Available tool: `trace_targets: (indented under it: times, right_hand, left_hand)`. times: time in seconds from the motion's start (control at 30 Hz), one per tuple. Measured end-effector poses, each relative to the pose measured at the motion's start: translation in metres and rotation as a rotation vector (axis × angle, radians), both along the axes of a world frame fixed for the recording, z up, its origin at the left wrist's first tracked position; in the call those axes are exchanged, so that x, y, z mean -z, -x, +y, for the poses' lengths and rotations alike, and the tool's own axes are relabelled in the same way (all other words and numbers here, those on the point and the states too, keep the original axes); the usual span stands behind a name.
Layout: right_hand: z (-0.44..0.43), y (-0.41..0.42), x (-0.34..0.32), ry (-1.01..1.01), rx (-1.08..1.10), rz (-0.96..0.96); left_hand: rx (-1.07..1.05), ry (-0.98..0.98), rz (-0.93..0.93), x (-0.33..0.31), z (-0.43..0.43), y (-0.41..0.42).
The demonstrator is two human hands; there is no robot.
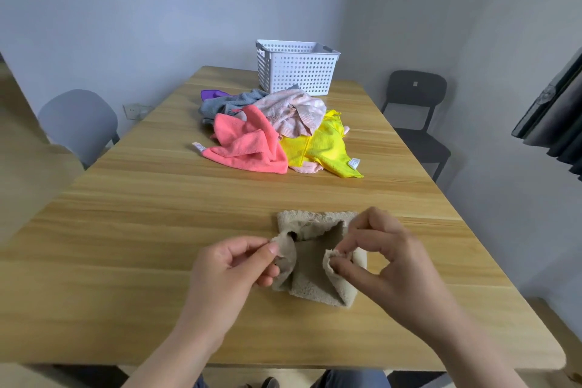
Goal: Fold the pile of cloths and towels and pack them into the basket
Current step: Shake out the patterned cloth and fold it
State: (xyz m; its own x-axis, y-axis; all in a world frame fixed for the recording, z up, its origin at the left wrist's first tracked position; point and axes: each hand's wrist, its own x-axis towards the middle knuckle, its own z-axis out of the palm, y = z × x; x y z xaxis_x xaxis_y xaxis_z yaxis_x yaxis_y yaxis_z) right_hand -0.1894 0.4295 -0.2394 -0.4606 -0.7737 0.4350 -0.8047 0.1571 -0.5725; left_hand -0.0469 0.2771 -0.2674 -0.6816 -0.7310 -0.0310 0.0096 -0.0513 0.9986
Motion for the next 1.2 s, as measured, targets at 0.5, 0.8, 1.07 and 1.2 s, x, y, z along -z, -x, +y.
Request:
trace_targets:
  times: [0.5,0.8,1.07,1.2]
  right_hand:
    - [-0.024,-0.020,0.011,0.135,0.043,-0.089]
    - [-0.024,-0.019,0.011,0.093,0.059,-0.020]
    - [-0.028,-0.020,0.009,0.058,0.057,-0.035]
    - [-0.025,-0.008,-0.003,-0.040,0.012,-0.073]
  left_hand:
    - [0.085,0.007,0.058,-0.017,0.013,-0.001]
    - [0.142,0.195,0.048,-0.014,0.009,-0.002]
    - [0.074,0.352,0.054,-0.012,0.007,0.002]
    - [0.063,0.421,0.072,-0.026,-0.006,0.011]
